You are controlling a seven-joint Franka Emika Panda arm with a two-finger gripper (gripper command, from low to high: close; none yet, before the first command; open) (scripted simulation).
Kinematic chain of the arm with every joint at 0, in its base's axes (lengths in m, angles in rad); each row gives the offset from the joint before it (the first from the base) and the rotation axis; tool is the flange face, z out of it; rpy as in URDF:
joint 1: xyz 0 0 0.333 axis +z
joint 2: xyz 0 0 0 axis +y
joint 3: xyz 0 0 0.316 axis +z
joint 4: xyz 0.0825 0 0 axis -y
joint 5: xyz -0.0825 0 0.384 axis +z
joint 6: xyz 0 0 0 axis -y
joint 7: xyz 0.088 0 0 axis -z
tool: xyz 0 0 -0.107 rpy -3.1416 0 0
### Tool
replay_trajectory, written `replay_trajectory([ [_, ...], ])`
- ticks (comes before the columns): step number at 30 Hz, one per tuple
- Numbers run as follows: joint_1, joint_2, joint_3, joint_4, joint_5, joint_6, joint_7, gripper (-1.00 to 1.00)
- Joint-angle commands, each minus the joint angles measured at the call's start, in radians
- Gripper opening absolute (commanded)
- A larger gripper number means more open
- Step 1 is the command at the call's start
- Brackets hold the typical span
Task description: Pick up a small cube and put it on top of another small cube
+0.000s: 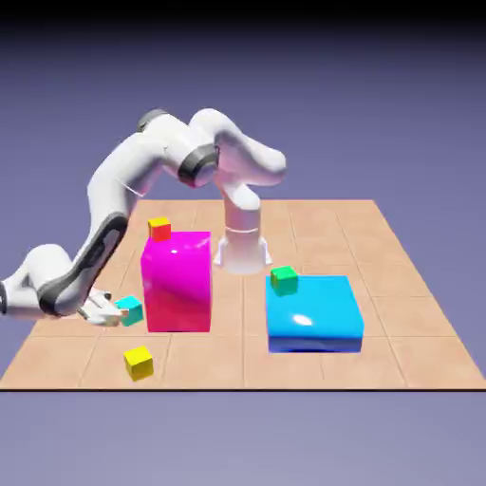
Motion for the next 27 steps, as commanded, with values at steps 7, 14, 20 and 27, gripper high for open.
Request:
replay_trajectory([
  [7,-0.016,0.005,-0.004,0.070,-0.008,-0.059,0.007,-1.00],
  [14,-0.107,-0.039,0.142,0.084,-0.219,-0.061,-0.044,-1.00],
  [20,-0.112,-0.172,0.324,0.017,-0.480,0.016,-0.200,-1.00],
  [27,0.056,-0.414,0.453,-0.151,-0.470,0.051,-0.121,-1.00],
])
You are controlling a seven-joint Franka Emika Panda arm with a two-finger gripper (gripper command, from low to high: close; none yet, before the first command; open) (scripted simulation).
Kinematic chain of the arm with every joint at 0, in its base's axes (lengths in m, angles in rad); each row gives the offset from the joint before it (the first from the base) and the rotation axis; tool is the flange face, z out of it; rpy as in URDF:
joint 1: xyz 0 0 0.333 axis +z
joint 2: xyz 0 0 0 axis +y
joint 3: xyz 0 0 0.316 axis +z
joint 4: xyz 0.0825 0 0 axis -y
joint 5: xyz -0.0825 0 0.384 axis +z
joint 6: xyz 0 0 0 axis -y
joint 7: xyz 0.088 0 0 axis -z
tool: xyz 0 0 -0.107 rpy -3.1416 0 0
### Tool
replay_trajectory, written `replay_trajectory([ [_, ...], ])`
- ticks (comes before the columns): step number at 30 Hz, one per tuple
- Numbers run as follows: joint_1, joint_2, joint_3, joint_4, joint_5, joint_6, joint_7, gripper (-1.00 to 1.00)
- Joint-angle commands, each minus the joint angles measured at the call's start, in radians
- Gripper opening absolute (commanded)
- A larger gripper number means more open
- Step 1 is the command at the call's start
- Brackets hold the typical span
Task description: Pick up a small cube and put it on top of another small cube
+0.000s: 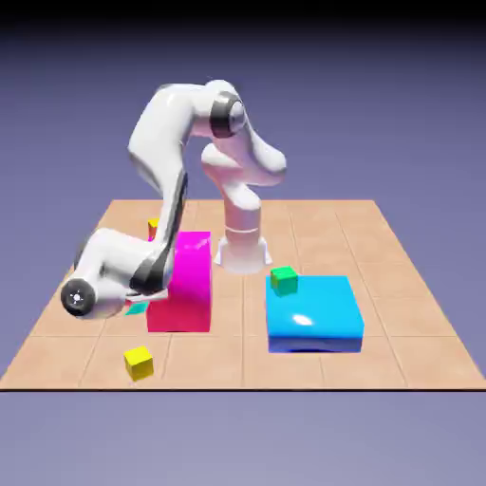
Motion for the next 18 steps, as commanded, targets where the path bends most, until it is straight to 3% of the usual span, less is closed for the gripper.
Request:
replay_trajectory([
  [1,0.029,-0.036,0.006,-0.035,0.032,0.003,0.039,-1.00],
  [9,0.264,-0.326,0.052,-0.310,0.305,0.024,0.353,-1.00],
  [18,0.294,-0.424,-0.087,-0.552,0.695,0.070,0.696,-1.00],
])
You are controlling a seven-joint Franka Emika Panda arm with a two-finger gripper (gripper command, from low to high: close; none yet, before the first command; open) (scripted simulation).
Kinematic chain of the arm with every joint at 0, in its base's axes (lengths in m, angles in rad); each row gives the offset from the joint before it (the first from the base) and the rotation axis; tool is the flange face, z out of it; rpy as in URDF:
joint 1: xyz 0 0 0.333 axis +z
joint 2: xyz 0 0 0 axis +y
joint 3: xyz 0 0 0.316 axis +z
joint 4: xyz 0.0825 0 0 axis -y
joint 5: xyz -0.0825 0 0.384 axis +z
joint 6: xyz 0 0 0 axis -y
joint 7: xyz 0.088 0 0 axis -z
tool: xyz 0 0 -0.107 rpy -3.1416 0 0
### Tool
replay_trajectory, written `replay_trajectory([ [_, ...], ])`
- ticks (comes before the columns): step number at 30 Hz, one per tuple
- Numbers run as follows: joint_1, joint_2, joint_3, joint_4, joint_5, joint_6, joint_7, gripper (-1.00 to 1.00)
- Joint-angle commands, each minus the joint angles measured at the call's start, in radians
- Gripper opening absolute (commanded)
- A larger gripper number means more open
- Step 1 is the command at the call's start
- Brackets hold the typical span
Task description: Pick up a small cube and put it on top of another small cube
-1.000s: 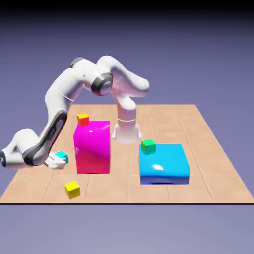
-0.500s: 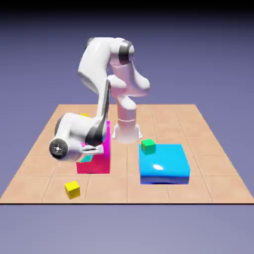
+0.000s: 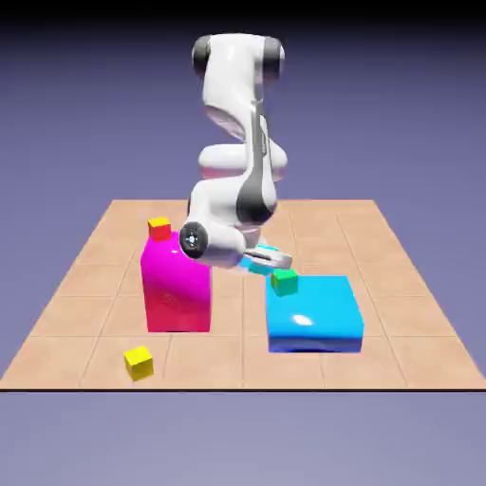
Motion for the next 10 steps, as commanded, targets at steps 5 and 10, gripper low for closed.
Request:
replay_trajectory([
  [5,0.047,-0.024,0.024,-0.123,0.091,0.099,0.020,-1.00],
  [10,0.050,-0.023,0.027,-0.130,0.096,0.108,0.017,1.00],
])
